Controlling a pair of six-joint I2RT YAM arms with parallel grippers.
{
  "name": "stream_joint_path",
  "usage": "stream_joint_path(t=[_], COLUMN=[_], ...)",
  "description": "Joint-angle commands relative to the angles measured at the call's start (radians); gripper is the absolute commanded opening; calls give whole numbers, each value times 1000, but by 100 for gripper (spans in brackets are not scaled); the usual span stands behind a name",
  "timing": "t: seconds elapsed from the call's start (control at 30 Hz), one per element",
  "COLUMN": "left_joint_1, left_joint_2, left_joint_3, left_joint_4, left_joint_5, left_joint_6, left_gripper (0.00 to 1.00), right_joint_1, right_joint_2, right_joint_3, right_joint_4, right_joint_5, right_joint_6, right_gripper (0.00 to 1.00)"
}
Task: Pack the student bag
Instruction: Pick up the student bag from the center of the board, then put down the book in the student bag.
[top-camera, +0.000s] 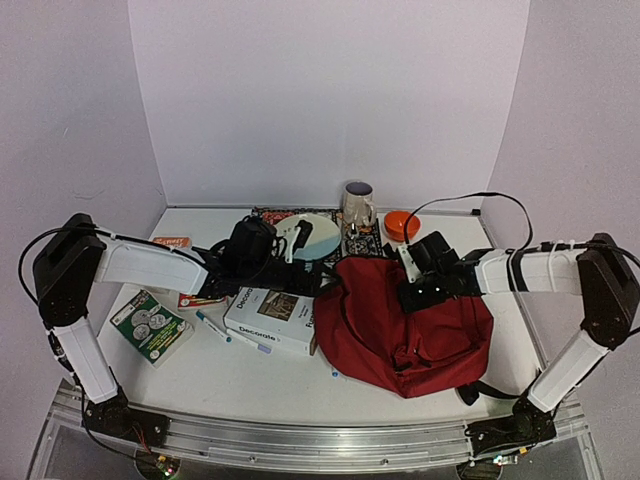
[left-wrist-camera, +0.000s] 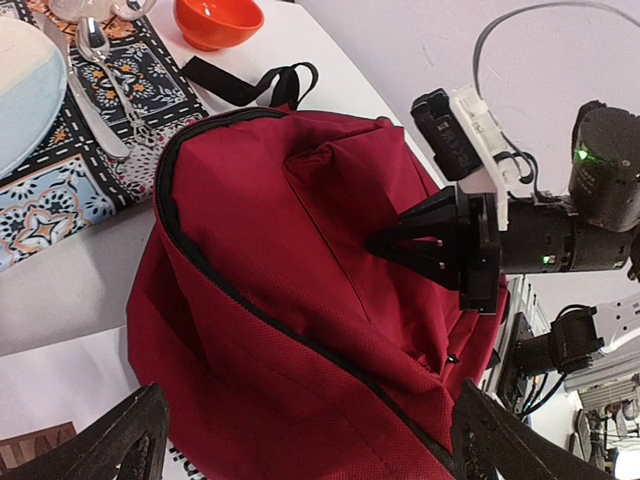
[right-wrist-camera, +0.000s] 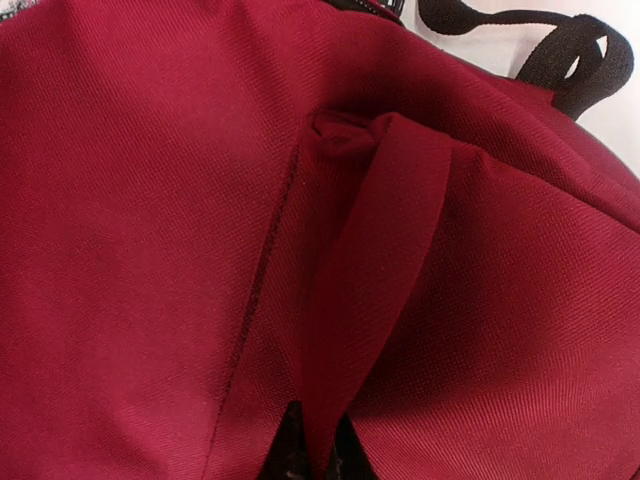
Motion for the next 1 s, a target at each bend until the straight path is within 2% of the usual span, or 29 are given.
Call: stream_joint_path(t=[0.0, 0.37, 0.53, 0.73, 0.8, 0.97], left_joint_1=[-2, -2, -2, -2, -3, -17], left_joint_2=[-96, -254, -314, -390, -407, -403], left_joint_3=[-33, -31, -45, -78, -89, -87], left_joint_4=[10, -169, -225, -246, -272, -273], left_joint_5=[-56, -228, -264, -264, -260, -229], left_joint_6=[36, 130, 167, 222, 235, 257], left_gripper=[99, 99, 99, 96, 95, 93], right_joint_1=[26, 56, 90, 135, 137, 136], right_joint_2=[-117, -193, -69, 87, 116, 76], right_joint_3=[74, 193, 257, 369, 396, 380], right_joint_4=[15, 5, 46, 60, 56, 10], right_joint_5=[-79, -254, -326, -323, -304, -208], right_joint_6=[-71, -160, -176, -190, -187, -184], right_gripper=[0, 0, 0, 1, 6, 30])
